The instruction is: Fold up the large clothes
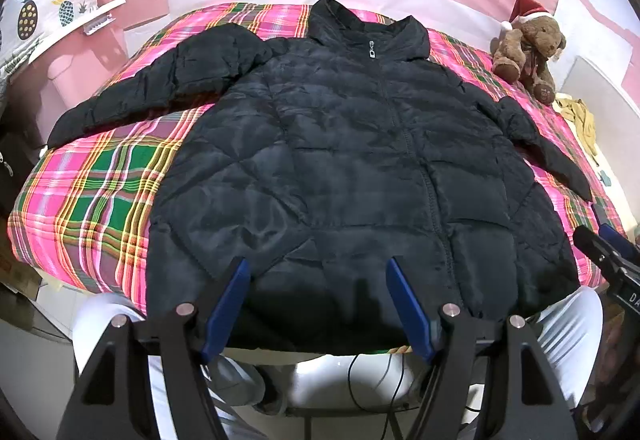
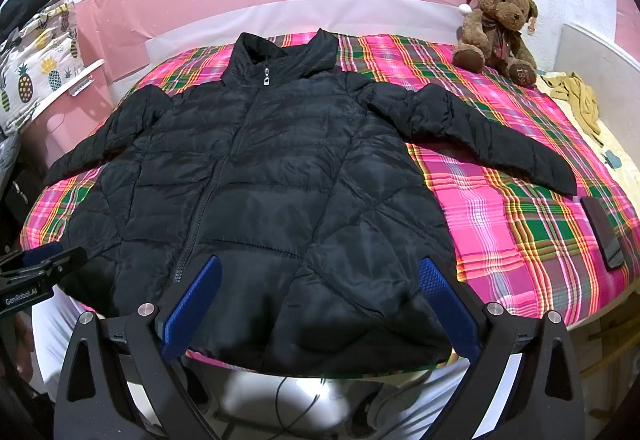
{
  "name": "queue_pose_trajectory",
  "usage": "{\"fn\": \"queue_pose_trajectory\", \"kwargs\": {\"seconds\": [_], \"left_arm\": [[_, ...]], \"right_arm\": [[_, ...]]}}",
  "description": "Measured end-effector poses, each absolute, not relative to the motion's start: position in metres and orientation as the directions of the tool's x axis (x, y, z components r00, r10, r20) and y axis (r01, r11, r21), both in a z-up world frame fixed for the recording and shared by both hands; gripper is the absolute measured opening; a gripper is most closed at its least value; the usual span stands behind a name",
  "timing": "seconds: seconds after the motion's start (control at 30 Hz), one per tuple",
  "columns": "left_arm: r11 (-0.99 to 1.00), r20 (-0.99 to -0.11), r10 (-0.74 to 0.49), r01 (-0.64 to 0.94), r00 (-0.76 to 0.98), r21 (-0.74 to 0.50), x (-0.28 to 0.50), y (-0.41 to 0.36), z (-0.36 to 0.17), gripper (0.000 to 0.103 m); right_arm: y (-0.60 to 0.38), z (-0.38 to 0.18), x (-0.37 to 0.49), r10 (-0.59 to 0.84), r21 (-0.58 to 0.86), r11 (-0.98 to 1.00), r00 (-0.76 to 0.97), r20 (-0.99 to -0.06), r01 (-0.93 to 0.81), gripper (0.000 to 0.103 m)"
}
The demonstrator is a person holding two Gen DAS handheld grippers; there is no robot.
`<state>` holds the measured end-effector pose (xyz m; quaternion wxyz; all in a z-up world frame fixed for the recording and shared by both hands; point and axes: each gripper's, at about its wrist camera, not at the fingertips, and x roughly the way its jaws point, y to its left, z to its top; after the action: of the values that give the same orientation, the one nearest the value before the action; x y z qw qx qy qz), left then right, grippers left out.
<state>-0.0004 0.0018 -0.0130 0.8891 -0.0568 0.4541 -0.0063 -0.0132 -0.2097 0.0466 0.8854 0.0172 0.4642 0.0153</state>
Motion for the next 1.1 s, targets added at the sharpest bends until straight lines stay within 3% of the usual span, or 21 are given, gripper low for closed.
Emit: {"fn": "queue_pose_trajectory", "kwargs": {"seconds": [1.1], "left_arm": [[0.992,-0.807,-0.064,-0.048,0.588,-0.114,0.0001,0.0061,-0.0124,0.072]], "right_arm": [[-0.2091,0.0454,-0.0123,0.044,0.045,0.999,0.567,-0.823,-0.013,0.099]]}}
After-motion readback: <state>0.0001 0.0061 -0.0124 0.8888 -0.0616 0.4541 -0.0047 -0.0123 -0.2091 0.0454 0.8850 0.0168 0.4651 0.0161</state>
